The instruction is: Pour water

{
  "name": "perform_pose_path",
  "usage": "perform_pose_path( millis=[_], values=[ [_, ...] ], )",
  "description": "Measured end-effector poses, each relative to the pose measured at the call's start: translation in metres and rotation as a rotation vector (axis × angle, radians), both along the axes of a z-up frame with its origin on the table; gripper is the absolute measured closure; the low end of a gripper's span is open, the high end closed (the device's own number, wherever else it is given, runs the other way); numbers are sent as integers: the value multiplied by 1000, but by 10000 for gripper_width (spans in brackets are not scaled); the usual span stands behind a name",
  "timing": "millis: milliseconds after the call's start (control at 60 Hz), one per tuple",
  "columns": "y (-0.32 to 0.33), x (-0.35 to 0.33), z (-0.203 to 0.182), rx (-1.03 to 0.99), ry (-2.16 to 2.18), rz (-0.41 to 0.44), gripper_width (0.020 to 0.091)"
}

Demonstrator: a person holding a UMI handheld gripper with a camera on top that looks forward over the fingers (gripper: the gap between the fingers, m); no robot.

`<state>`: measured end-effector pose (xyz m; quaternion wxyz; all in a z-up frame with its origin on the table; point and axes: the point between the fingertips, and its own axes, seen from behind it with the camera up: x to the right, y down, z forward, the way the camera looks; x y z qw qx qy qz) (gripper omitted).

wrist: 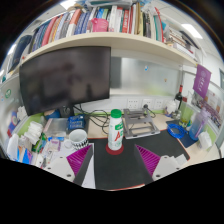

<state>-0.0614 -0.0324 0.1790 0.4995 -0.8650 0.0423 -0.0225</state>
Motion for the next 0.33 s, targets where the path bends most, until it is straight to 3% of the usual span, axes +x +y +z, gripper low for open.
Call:
perform_pose_path(
  millis=[167, 333],
  values=[
    [-15, -5, 32, 44, -51, 1, 261],
    [-29, -7, 40, 36, -41, -31, 263]
  ],
)
